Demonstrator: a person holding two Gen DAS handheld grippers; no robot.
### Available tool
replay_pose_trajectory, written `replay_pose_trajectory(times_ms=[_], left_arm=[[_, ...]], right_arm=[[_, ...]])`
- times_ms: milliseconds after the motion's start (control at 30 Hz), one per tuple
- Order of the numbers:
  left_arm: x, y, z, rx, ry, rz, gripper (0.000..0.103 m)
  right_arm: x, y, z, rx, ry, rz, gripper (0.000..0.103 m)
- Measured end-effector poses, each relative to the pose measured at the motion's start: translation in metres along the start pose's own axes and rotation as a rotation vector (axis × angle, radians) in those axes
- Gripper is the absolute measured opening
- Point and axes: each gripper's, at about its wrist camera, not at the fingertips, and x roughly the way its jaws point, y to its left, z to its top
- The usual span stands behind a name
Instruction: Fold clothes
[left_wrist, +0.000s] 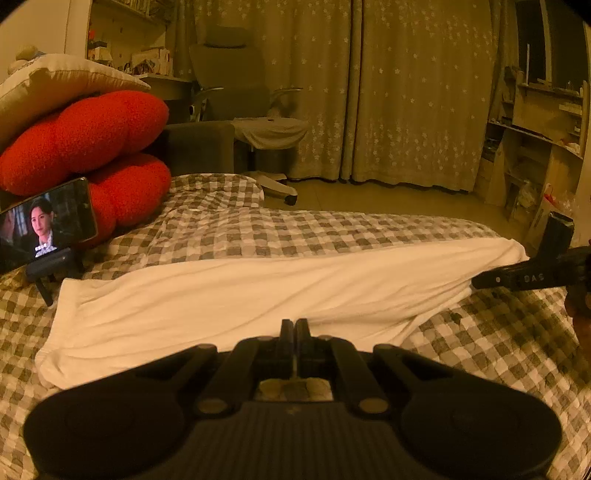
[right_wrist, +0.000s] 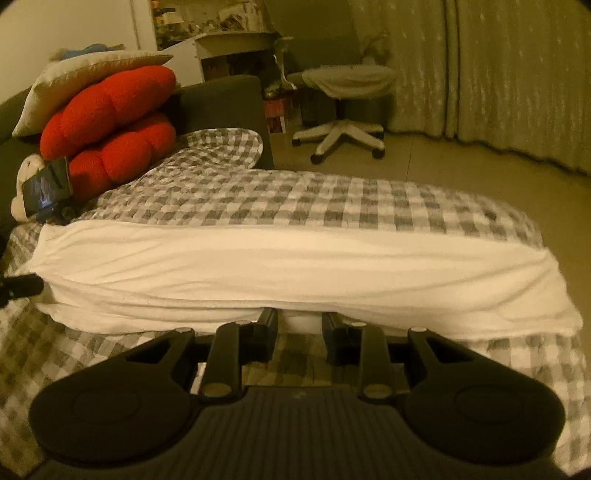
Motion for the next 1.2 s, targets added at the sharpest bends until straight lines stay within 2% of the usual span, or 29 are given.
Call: replay_pose_trajectory(times_ms=[233, 400, 533, 700, 767, 933, 1200], left_arm=[[-0.002, 0.001, 0.000, -0.002, -0.006, 0.002, 0.001], [-0.001, -0.001, -0.001, 0.010, -0.001, 0.004, 0.001], [0.000, -0.001, -0.002, 0.014, 0.004, 0.006, 0.001], [0.000, -0.003, -0.004, 0.033, 0.015, 0.013, 0.001], [0.000, -0.005, -0.004, 0.044, 0.017, 0.015, 0.001], [-0.001, -0.007, -0.006, 0.067, 0.019, 0.020, 0.001], [0.000, -0.009, -0.007, 0.084, 0.028, 0.022, 0.001]], right_arm=[[0.009, 0.022, -0.004, -0.095, 0.032, 0.076, 0.032], [0.014, 0.027, 0.000, -0.130, -0.002, 0.070, 0.032], [0.022, 0.026, -0.003, -0.150, 0.047, 0.061, 0.031], [0.007, 0.014, -0.009, -0.117, 0.098, 0.097, 0.030], [0.004, 0.004, -0.011, -0.099, 0.090, 0.074, 0.030], [0.000, -0.041, -0.008, 0.054, 0.055, -0.023, 0.030], [-0.011, -0.077, -0.010, 0.175, 0.030, -0.118, 0.030]])
